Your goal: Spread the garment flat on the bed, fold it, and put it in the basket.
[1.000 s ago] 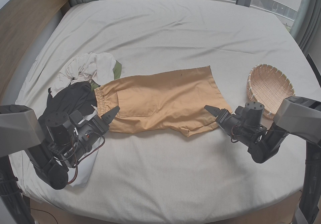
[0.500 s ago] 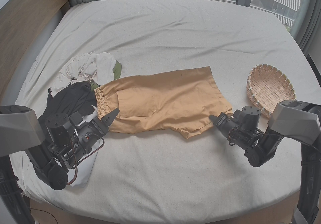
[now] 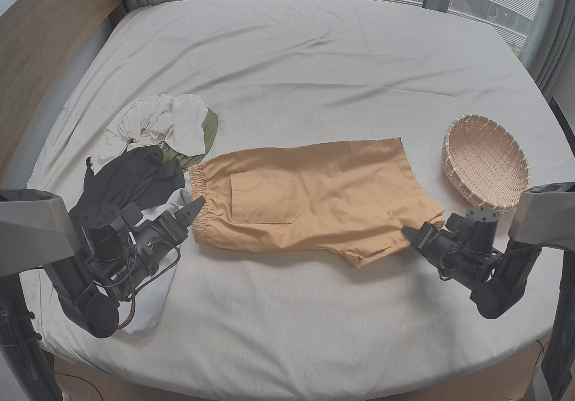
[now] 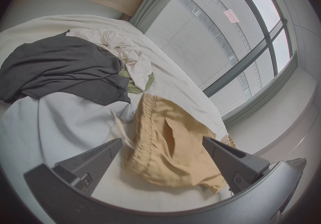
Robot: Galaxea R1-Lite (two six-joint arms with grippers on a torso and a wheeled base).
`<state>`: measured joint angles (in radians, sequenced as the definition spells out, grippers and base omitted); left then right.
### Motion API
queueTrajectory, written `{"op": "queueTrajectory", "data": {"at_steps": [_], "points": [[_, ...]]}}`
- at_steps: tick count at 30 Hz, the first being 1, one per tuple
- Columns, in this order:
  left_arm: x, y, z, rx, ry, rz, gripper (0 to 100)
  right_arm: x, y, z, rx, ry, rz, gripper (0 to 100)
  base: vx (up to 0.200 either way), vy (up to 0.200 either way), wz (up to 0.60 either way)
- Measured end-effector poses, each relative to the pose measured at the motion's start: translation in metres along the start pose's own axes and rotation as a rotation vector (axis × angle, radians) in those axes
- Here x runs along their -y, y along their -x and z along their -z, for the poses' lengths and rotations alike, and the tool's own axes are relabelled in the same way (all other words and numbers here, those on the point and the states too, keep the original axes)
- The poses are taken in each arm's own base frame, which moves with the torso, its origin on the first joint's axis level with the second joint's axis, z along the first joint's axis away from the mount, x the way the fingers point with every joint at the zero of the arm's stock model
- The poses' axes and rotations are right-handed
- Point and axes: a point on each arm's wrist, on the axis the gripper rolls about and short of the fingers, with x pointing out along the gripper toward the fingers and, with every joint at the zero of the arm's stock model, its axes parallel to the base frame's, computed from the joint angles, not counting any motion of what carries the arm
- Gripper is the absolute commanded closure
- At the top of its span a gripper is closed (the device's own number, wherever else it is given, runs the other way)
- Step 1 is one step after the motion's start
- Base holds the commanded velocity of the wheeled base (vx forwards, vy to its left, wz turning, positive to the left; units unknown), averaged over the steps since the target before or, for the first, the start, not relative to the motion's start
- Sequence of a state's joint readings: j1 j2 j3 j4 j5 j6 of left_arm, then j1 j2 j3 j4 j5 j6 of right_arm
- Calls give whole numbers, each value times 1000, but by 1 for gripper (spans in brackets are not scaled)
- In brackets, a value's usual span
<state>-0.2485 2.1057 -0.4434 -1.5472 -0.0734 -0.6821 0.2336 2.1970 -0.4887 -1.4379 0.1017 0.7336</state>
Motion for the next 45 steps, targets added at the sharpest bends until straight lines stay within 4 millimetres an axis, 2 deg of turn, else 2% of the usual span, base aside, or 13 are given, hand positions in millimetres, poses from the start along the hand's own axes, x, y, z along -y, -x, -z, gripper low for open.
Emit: {"op": "queueTrajectory", "data": {"at_steps": [7, 8, 13, 21, 33, 45], "points": [[-5, -4, 6, -22, 5, -11, 0, 4, 11, -9, 28, 5, 13, 100, 0, 0, 0], [-6, -4, 8, -29, 5, -13, 0, 3, 11, -9, 30, 6, 9, 0, 0, 0, 0], [-13, -8, 19, -70, 10, -25, 0, -5, 12, -3, 23, 15, -25, 0, 0, 0, 0], [-25, -20, 35, -127, 25, -32, 0, -15, 27, 12, -19, 26, -56, 0, 0, 0, 0], [-28, -57, 50, -141, 85, 50, 0, -31, 52, 3, 8, 31, -104, 0, 0, 0, 0], [-22, -88, 53, -102, 82, 132, 0, -34, 64, 1, 16, 28, -106, 0, 0, 0, 0]]}}
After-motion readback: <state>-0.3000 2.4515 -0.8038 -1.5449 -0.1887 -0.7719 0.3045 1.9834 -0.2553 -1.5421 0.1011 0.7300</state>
